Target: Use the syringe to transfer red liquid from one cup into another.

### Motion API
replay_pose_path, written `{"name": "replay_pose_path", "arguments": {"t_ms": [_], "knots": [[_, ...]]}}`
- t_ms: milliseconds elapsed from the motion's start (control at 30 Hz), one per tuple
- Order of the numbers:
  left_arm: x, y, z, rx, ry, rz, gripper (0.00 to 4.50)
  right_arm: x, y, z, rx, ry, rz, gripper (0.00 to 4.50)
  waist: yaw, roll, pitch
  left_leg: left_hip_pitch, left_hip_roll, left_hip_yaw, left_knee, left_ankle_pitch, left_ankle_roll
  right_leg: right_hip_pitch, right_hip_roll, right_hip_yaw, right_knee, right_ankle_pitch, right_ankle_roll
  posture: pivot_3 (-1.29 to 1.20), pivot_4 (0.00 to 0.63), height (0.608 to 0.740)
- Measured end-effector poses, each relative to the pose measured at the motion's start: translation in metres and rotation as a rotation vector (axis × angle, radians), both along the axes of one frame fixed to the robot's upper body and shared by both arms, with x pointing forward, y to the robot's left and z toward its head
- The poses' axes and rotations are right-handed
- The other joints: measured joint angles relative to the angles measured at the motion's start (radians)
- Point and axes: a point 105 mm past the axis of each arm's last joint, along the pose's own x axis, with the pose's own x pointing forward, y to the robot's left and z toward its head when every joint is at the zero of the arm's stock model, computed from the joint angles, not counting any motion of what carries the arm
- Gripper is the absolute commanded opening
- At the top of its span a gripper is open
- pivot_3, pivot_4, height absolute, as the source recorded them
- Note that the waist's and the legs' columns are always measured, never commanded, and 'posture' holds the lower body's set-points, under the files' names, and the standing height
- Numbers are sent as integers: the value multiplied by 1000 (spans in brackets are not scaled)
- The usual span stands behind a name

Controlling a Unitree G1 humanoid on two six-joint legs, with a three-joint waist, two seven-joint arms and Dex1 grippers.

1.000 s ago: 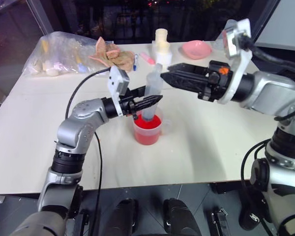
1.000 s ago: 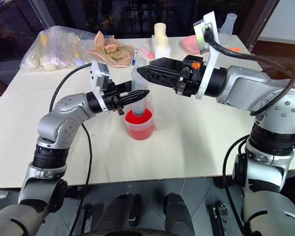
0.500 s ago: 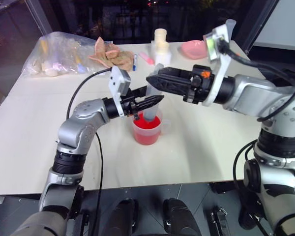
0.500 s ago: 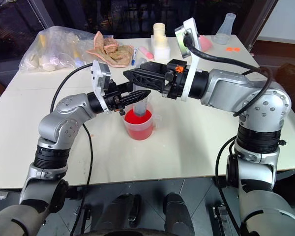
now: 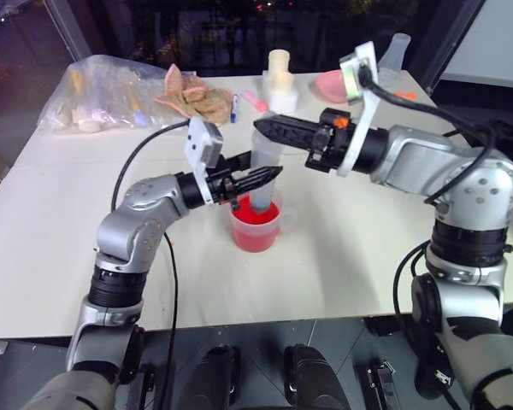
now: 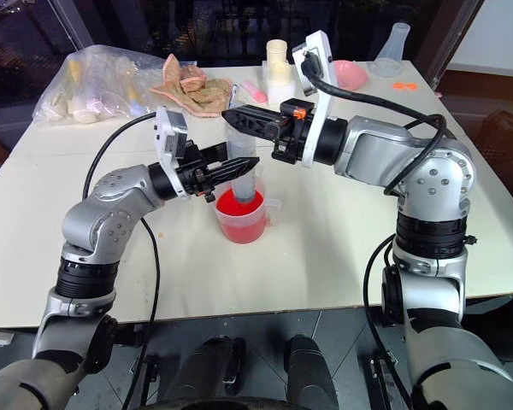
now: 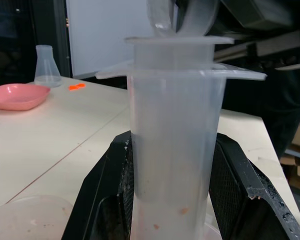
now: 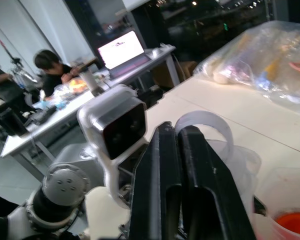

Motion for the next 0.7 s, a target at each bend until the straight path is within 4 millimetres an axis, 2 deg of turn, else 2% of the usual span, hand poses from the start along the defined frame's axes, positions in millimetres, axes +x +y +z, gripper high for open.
{"name": "replay_pose_path", "arguments": {"t_ms": [367,700], "knots": [[-2,2,-7,-6,16,5,1497,1,2,-3,-15,23,8,44,-14,0,0,0,0,0,0,0,0,0,0,0,0,0,0,0,150,740],[-2,6,-9,-12,-5,19,1497,1,4,4,-26,18,22,44,-13,0,0,0,0,0,0,0,0,0,0,0,0,0,0,0,150,740]]}}
